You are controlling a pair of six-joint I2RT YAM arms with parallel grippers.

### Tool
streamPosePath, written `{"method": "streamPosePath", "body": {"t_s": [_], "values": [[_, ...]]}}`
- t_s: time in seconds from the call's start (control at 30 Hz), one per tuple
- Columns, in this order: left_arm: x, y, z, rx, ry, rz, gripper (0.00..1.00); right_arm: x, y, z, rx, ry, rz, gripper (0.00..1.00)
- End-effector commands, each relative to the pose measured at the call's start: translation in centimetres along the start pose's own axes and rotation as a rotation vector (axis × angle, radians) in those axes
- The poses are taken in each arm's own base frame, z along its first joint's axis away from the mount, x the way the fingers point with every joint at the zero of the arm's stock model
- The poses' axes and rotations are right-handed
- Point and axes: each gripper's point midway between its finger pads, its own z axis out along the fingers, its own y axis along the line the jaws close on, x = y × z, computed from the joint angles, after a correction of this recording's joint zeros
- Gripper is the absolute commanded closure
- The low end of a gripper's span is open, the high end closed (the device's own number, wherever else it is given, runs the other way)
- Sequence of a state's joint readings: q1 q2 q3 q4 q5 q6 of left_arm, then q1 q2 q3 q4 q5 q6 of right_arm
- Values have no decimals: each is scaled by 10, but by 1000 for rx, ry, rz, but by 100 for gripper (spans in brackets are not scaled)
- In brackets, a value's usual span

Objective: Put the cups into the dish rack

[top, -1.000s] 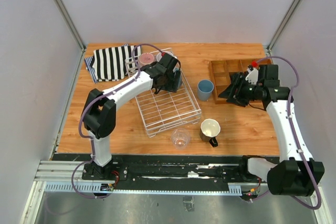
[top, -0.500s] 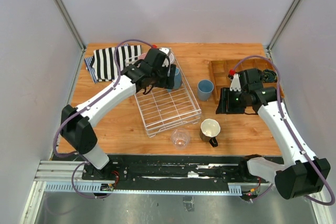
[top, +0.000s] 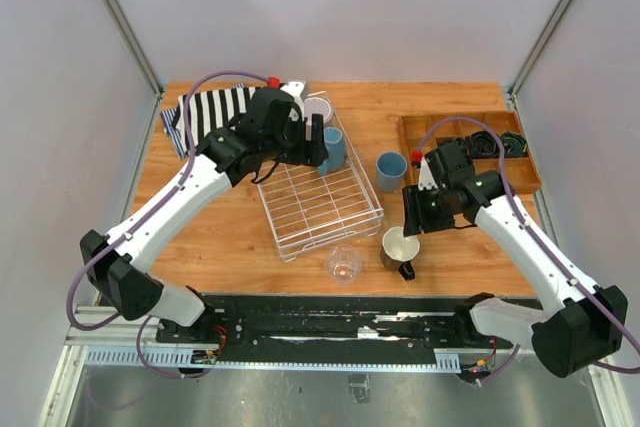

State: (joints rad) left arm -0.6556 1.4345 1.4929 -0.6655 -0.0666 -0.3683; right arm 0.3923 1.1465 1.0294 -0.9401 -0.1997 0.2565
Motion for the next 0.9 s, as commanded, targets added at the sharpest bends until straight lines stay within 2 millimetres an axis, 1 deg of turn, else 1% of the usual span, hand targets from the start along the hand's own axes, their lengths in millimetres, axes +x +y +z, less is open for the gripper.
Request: {"method": "streamPosePath", "body": {"t_s": [0.0, 0.13, 0.23, 0.33, 0.5, 0.63, 0.73, 0.83, 0.87], "values": [[-5, -5, -15, 41, -8, -25, 23, 14, 0, 9, 38, 43, -1, 47], [-10, -15, -26, 91, -21, -40, 23, 18, -1, 18, 55, 50, -6, 47], [-13, -20, -35, 122, -34, -47, 23, 15, -5, 23, 73, 38, -5, 47], [-13, -20, -39, 128, -37, -47, 23, 13, -6, 29, 75, 39, -7, 47], [-7, -19, -41, 129, -26, -47, 23, 9, -3, 44, 57, 34, -4, 47], [-3, -17, -41, 124, -21, -49, 23, 3, -5, 51, 65, 23, -12, 49], [-1, -16, -42, 123, -17, -49, 23, 2, -6, 56, 67, 31, -16, 54], [1, -14, -44, 118, -18, -51, 23, 5, -4, 60, 59, 46, -16, 68], [1, -14, -44, 117, -19, -53, 23, 6, -4, 60, 57, 50, -15, 69]]}}
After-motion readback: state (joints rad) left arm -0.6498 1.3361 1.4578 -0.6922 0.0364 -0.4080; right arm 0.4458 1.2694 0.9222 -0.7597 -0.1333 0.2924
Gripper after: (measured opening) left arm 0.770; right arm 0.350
